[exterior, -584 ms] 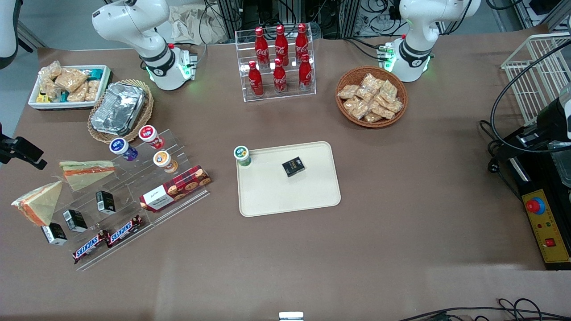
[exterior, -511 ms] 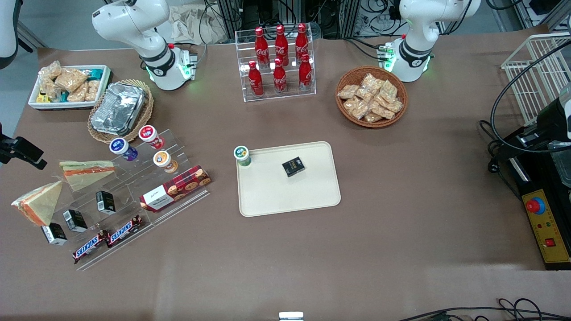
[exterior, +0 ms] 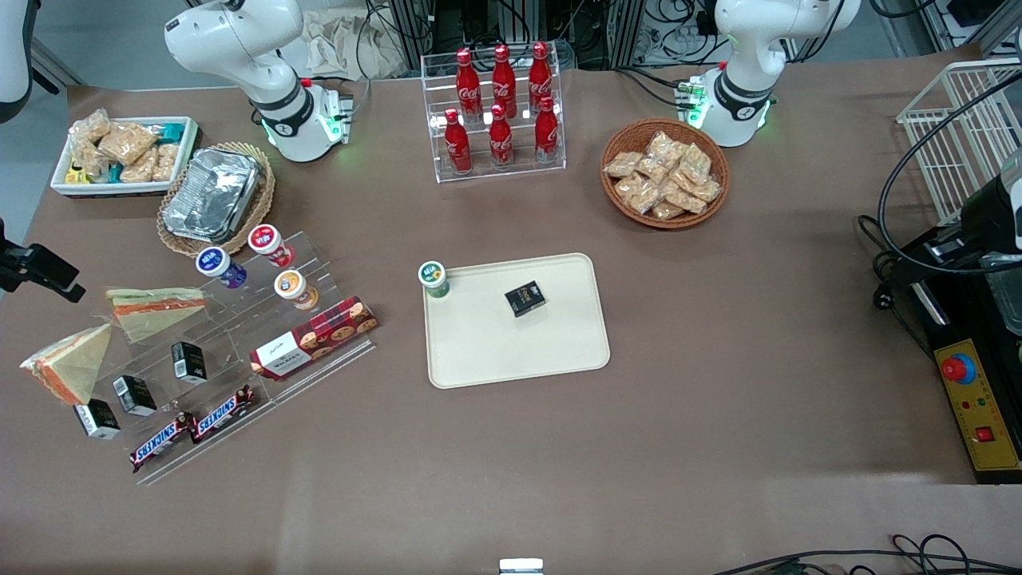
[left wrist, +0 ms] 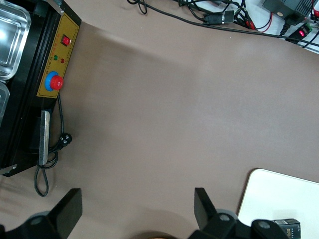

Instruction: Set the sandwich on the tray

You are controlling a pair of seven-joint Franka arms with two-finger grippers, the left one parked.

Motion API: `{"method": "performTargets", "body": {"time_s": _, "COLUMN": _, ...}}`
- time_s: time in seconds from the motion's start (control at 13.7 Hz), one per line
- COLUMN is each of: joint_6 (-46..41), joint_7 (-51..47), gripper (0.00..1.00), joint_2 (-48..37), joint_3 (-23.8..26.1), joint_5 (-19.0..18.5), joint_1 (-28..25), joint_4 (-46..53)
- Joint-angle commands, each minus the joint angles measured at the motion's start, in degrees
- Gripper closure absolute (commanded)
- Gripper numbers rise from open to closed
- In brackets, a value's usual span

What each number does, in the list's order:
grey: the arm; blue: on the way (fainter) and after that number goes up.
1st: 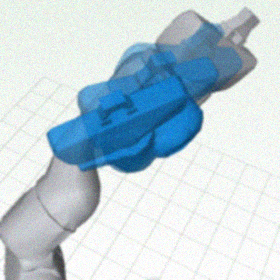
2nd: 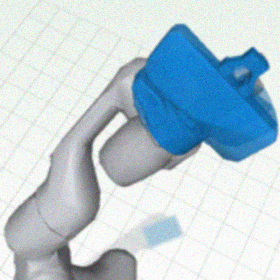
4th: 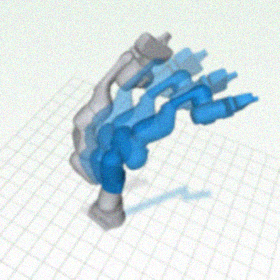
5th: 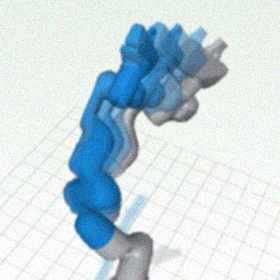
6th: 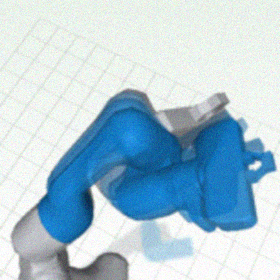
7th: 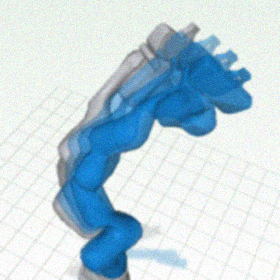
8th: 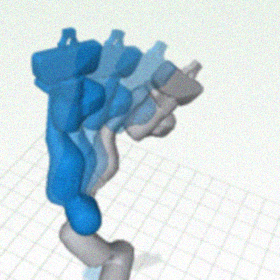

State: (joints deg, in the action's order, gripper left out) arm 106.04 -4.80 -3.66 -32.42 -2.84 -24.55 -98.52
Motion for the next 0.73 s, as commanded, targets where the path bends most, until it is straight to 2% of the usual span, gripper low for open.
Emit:
{"method": "performTargets", "body": {"time_s": 0.0, "joint_6": -1.27, "joint_7": 0.67, "gripper": 0.01, "joint_2": -0.21, "joint_3": 0.08, "joint_5": -2.86, "joint_1": -0.32, "joint_4": 0.88}}
{"method": "performTargets", "body": {"time_s": 0.29, "joint_6": -3.02, "joint_7": 0.06, "gripper": 0.01, "joint_2": -1.87, "joint_3": -0.19, "joint_5": -1.91, "joint_1": 0.03, "joint_4": 0.88}}
{"method": "performTargets", "body": {"time_s": 0.66, "joint_6": -5.84, "joint_7": 1.11, "gripper": 0.01, "joint_2": -1.18, "joint_3": -2.2, "joint_5": -3.14, "joint_1": 1.69, "joint_4": 0.7}}
